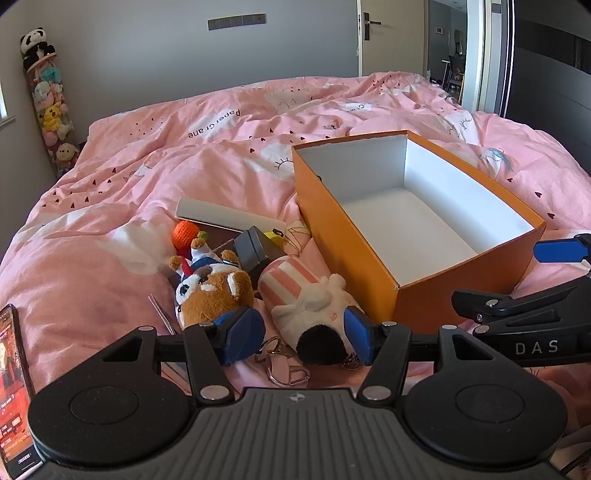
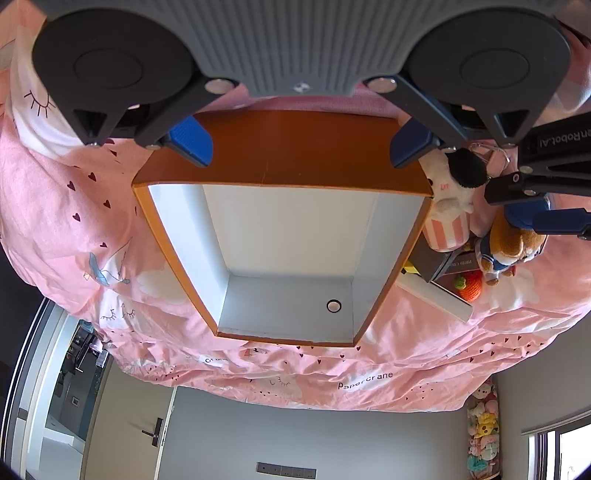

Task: Organize objects

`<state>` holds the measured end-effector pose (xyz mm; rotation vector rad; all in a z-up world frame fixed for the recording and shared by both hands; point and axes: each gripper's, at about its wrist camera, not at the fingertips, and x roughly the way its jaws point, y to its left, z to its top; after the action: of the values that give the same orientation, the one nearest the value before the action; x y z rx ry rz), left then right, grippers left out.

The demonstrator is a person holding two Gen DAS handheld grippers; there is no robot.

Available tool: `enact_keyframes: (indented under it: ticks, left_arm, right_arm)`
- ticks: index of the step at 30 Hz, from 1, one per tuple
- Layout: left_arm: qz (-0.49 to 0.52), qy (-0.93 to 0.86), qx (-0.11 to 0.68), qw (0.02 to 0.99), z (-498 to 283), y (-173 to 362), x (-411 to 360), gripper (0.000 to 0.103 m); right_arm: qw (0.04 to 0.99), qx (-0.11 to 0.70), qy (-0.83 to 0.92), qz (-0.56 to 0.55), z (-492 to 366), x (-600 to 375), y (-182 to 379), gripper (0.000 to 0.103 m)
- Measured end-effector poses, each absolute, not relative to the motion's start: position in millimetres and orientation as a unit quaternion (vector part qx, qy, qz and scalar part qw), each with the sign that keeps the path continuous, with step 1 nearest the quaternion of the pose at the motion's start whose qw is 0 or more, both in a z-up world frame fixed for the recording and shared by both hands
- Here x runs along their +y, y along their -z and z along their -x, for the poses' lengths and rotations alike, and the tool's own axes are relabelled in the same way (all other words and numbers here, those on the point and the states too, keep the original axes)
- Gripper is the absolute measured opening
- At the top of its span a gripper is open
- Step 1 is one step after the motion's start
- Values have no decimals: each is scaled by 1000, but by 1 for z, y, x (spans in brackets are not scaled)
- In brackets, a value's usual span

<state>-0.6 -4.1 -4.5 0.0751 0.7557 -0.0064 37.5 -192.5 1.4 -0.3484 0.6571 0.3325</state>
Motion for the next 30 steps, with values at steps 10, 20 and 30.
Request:
enact_keyframes:
  ticks: [10, 20, 30]
  left_arm:
    - [-38, 4, 371, 928, 1, 6, -5, 69]
    - [-38, 4, 372, 928, 1, 6, -5, 69]
    - [-38, 5, 373, 927, 1, 6, -7, 69]
  right_arm:
    - [917, 323, -158, 171, -38, -192, 1, 102]
    - [916, 326, -156, 174, -40, -191, 2, 102]
    - [916, 326, -155, 176, -40, -191, 3, 102]
